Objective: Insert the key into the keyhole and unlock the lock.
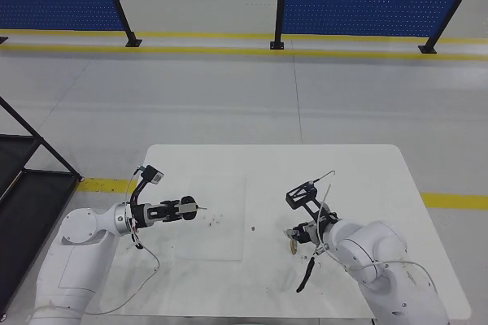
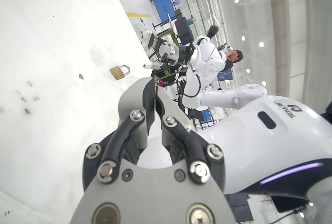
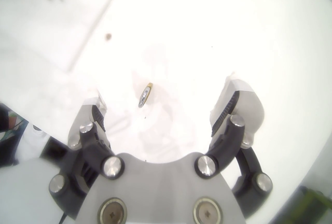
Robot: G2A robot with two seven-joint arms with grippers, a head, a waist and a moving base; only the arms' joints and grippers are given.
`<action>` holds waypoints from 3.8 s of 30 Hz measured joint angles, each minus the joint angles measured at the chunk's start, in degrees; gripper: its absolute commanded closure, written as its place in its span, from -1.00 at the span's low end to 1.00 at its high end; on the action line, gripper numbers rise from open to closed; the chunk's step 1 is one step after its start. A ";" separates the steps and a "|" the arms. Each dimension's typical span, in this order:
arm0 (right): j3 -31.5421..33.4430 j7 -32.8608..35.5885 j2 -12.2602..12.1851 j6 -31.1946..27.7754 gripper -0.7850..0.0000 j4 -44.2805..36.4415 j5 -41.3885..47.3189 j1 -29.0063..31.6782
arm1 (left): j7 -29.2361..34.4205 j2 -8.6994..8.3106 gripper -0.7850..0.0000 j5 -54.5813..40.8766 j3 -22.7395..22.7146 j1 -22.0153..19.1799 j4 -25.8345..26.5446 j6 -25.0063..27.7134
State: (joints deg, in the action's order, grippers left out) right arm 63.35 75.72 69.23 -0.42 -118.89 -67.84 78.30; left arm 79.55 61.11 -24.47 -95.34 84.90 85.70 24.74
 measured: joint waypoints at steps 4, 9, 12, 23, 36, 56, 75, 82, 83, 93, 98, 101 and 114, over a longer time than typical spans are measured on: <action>0.00 0.00 0.00 0.00 -1.00 0.00 0.00 0.00 | 0.00 0.00 1.00 0.00 0.00 0.00 0.00 0.00; -0.03 -0.54 0.03 0.14 -1.00 0.57 0.80 0.27 | 0.00 0.00 1.00 0.00 0.00 0.00 0.00 0.00; -0.60 2.02 0.25 1.61 -1.00 1.88 2.74 -0.81 | 0.00 0.00 1.00 0.00 0.00 0.00 0.00 0.00; -8.26 12.28 1.20 12.88 -1.00 8.25 7.36 -9.64 | 0.00 0.00 1.00 0.00 0.00 0.00 0.00 0.00; -18.97 12.28 -0.90 16.70 -1.00 17.90 11.14 -18.36 | 0.00 0.00 1.00 0.00 0.00 0.00 0.00 0.00; -25.61 12.28 -2.77 16.71 0.02 25.36 20.36 -24.80 | 0.00 0.00 1.00 0.00 0.00 0.00 0.00 0.00; -28.22 12.20 -1.45 16.78 0.26 27.62 21.48 -26.75 | 0.00 0.00 1.00 0.00 0.00 0.00 0.00 0.00; -28.70 11.98 -0.78 17.00 0.70 29.09 21.49 -27.20 | 0.00 0.00 1.00 0.00 0.00 0.00 0.00 0.00; -28.72 11.94 -0.71 17.05 0.92 29.27 21.46 -27.23 | 0.00 0.00 1.00 0.00 0.00 0.00 0.00 0.00; -27.44 11.45 -0.41 17.53 1.00 29.63 22.46 -26.87 | 0.00 0.00 1.00 0.00 0.00 0.00 0.00 0.00; -24.96 10.71 -0.71 18.25 1.00 27.89 25.30 -26.15 | 0.00 0.00 1.00 0.00 0.00 0.00 0.00 0.00; -21.46 9.41 -1.28 19.14 1.00 25.99 29.00 -24.78 | 0.00 0.00 1.00 0.00 0.00 0.00 0.00 0.00; -3.27 -7.65 -3.21 -1.70 1.00 30.64 64.40 -11.81 | 0.00 0.00 1.00 0.00 0.00 0.00 0.00 0.00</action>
State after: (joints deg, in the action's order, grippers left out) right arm 60.08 68.07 66.03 -2.11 -88.26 -3.45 66.49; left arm 79.55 61.11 -24.47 -95.34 84.90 85.70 24.74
